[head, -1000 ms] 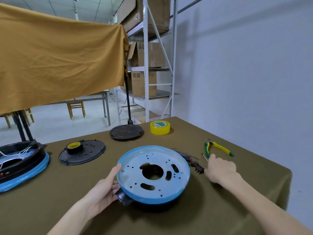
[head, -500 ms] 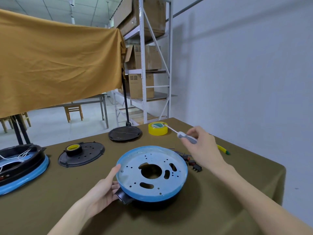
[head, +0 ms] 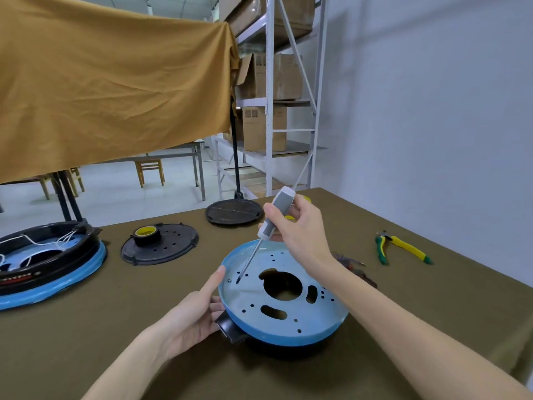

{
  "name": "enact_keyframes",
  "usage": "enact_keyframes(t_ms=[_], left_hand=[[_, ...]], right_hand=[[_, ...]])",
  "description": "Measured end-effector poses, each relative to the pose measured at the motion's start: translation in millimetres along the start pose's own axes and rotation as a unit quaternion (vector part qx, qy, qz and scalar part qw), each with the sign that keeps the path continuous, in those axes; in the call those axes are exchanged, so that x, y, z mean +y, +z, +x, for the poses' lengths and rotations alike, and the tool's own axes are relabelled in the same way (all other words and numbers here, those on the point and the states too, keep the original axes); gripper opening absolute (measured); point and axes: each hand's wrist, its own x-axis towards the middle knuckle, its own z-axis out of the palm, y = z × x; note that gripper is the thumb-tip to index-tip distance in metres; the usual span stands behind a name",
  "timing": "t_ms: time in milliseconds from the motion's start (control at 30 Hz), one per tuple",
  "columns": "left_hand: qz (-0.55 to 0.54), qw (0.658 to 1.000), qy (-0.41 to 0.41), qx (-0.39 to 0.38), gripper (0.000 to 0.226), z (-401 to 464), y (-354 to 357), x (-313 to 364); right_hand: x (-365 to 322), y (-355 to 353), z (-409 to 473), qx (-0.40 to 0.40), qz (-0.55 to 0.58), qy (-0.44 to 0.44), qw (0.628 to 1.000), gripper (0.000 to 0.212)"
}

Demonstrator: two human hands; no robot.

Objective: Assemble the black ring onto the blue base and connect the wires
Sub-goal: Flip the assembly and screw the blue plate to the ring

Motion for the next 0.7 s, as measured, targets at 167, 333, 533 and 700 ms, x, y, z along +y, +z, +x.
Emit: enact_keyframes(t_ms=[167, 333, 533, 700], left_hand=[[0.004, 1.000, -0.001, -0.015, 0.084, 4, -3, 0], [0.003, 1.000, 0.003, -0.028, 0.091, 7, -5, -1], [-0.001, 1.000, -0.003, -0.024, 0.092, 10, -6, -2], [-0.001, 1.000, -0.004, -0.031, 0.090, 6, -5, 0]], right_hand=[[3, 21, 17, -0.020, -0.010, -0.048, 0.999, 0.013], [9, 28, 28, -0.038, -0.014, -0.065, 0.997, 0.011], [20, 29, 30, -0.041, -0.029, -0.060, 0.997, 0.016], [20, 28, 31, -0.042, -0.032, -0.058, 0.997, 0.015]])
